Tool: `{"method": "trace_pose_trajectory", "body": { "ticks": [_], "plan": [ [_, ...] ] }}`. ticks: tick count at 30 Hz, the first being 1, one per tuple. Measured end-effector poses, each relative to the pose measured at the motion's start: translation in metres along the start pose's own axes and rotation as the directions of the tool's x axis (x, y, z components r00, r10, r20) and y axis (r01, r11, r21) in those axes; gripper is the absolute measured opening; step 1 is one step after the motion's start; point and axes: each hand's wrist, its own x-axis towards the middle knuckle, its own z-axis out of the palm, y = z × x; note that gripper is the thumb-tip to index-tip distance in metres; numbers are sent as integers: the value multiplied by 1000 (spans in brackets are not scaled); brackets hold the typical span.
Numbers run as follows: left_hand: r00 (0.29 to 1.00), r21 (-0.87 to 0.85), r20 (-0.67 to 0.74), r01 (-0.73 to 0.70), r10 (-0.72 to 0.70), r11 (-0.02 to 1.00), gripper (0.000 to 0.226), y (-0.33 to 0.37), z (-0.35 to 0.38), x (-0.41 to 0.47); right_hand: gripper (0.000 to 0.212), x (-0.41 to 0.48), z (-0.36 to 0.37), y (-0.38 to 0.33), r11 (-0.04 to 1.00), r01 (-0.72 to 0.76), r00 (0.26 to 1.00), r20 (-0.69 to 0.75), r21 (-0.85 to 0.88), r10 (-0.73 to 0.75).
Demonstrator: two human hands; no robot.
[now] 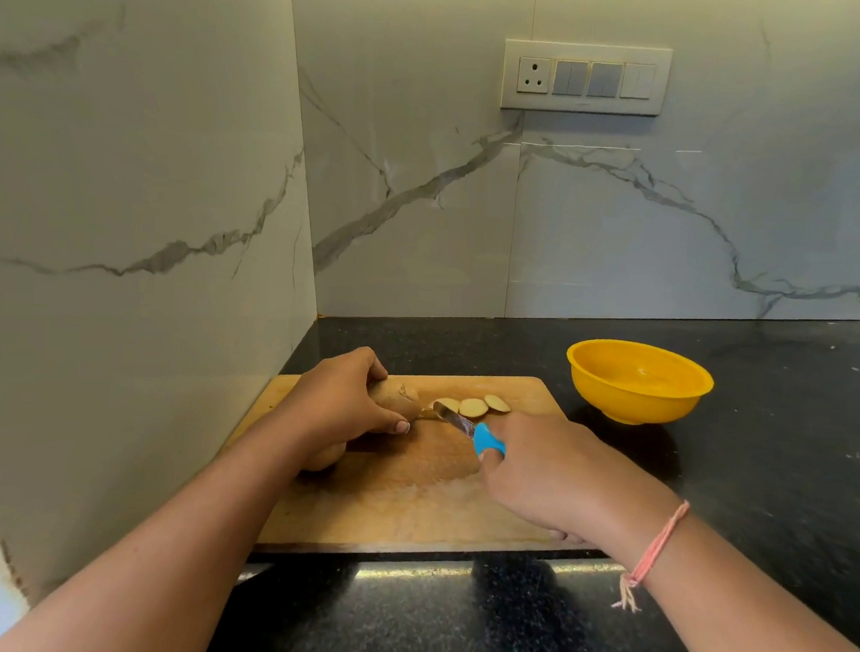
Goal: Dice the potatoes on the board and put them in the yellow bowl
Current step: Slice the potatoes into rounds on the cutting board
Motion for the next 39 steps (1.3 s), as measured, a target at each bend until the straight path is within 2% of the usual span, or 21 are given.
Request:
{"method": "trace_pose_trajectory", "body": {
  "ticks": [8, 13, 19, 26, 33, 39],
  "plan": [
    [999, 10, -34, 16, -15, 1000, 55, -9, -4, 1, 40, -1, 0, 1, 999, -47, 998, 37, 25, 46],
    [1000, -3, -18, 17, -18, 1000, 55, -11, -4, 0, 45, 4, 1, 4, 966, -118, 989, 111, 231, 95],
    [999, -3, -18, 27, -27, 1000, 55, -9, -3, 0, 45, 5, 1, -5, 910, -50, 998, 53, 412, 32],
    [998, 2, -34, 44, -44, 999, 67, -9, -2, 0, 45, 5, 12, -18, 936, 19, 1000, -8, 351, -17],
    [999, 15, -19, 45, -44, 999, 67, -8, -2, 1, 43, 3, 13, -22, 962, 57, 998, -32, 267, -50],
    [999, 12, -26, 45, -44, 999, 62, -7, -3, 2, 46, 11, -1, -32, 958, 6, 998, 52, 285, -22]
  ]
}}
